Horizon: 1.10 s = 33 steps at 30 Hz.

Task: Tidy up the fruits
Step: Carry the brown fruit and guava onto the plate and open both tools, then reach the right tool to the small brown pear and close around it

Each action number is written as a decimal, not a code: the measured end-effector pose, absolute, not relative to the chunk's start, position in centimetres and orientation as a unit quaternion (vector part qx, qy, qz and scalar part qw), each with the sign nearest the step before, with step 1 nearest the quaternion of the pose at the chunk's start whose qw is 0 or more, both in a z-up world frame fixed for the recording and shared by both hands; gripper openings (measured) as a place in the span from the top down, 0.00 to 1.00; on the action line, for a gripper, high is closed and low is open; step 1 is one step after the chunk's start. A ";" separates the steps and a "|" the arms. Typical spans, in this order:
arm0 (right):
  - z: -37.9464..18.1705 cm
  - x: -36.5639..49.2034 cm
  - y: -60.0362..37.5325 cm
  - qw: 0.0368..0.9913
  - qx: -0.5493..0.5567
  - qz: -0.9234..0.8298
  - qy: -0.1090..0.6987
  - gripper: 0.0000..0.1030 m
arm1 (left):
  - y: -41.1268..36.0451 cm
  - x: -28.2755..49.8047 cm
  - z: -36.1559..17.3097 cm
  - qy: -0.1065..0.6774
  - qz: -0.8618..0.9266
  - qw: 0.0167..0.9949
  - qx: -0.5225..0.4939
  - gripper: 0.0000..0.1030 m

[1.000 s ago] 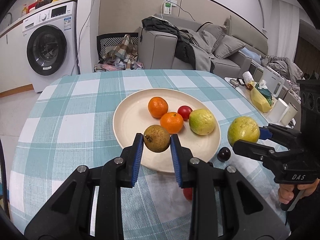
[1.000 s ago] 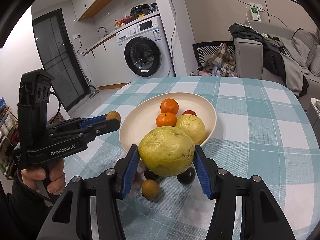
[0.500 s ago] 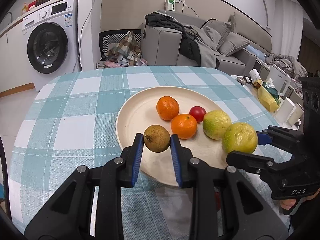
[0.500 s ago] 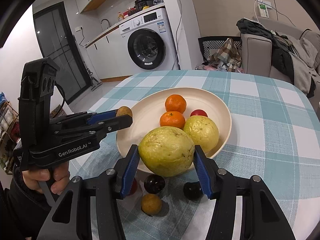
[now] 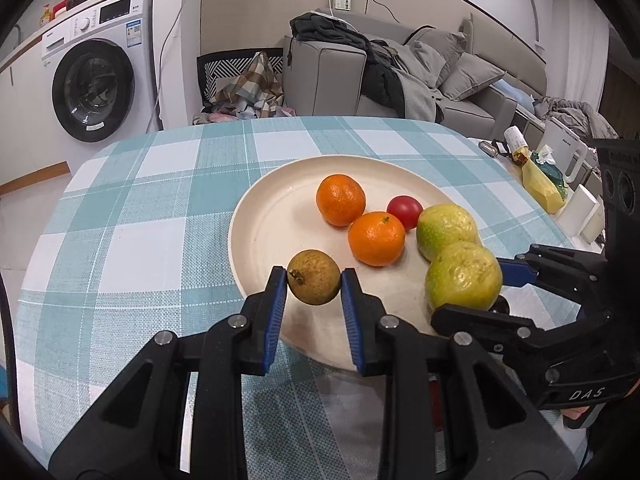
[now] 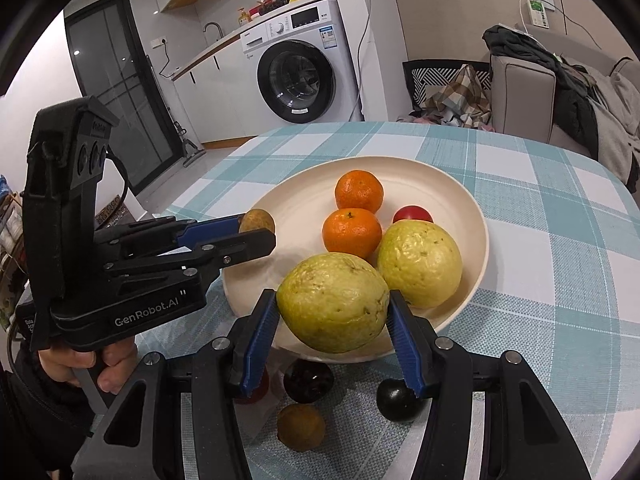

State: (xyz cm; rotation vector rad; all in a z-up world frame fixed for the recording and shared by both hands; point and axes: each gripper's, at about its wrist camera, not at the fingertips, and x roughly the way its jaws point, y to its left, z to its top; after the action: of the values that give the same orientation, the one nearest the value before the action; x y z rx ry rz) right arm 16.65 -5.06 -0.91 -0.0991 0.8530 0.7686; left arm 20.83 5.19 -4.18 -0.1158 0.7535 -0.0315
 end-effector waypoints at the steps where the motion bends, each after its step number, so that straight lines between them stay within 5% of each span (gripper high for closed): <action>1: -0.9 16.7 -5.1 0.839 -0.046 0.363 0.403 0.46 | 5.2 20.9 -4.3 0.369 -0.015 0.928 -0.058 0.76; 19: 0.4 16.3 -6.8 0.887 -0.082 0.289 0.351 0.41 | 5.6 20.4 -4.4 0.368 -0.012 0.927 -0.064 0.74; 22: 0.8 16.2 -7.7 0.892 -0.076 0.275 0.352 0.30 | 5.3 19.7 -4.1 0.368 -0.014 0.928 -0.061 0.64; 26: 1.4 15.8 -9.6 0.895 -0.043 0.265 0.356 0.10 | 4.6 18.0 -3.2 0.355 -0.007 0.933 -0.059 0.15; 29: 1.6 15.4 -11.0 0.893 -0.016 0.264 0.364 0.00 | 4.3 16.6 -2.3 0.341 -0.006 0.939 -0.055 0.08; 33: 1.6 14.3 -11.7 0.889 -0.017 0.268 0.370 0.00 | 4.4 14.8 -1.7 0.340 -0.001 0.938 -0.063 0.01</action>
State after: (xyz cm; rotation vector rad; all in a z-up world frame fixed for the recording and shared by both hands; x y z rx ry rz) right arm 14.32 -11.70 1.63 -0.0344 0.7691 0.5559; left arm 14.79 4.37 -1.72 -0.1281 0.6935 -0.0021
